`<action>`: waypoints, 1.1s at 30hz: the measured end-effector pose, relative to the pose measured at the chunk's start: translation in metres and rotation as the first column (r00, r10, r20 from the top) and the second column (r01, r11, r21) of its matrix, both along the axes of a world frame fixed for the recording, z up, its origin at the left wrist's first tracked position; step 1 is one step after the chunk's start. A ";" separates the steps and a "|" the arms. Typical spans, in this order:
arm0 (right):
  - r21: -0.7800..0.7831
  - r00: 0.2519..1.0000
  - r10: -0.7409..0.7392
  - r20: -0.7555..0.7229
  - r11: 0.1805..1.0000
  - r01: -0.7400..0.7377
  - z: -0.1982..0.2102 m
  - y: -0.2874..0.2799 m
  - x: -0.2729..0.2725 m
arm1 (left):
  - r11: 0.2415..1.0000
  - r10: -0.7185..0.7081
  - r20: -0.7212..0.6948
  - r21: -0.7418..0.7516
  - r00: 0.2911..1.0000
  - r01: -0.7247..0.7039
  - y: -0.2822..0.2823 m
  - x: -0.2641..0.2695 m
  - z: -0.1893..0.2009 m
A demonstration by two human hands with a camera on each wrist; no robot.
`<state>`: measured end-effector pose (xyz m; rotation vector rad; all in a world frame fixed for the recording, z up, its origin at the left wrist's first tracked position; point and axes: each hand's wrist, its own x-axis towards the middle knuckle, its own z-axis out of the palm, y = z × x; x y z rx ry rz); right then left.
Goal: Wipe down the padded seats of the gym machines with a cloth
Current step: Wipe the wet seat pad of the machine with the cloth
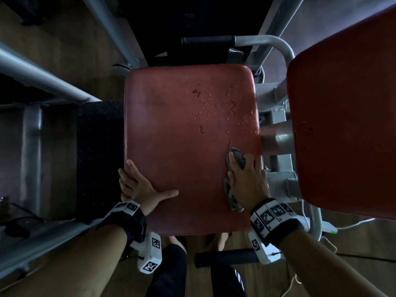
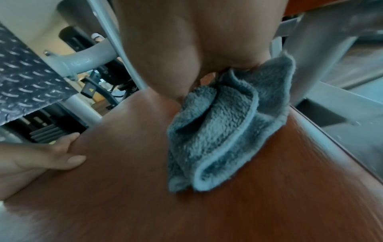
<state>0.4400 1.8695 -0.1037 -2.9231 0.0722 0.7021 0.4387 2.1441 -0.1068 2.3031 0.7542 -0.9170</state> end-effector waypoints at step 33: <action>0.067 0.971 0.130 0.202 0.987 -0.146 -0.025 0.011 0.044 | 1.000 -0.007 -0.024 -0.004 1.000 0.007 0.000 0.002 0.007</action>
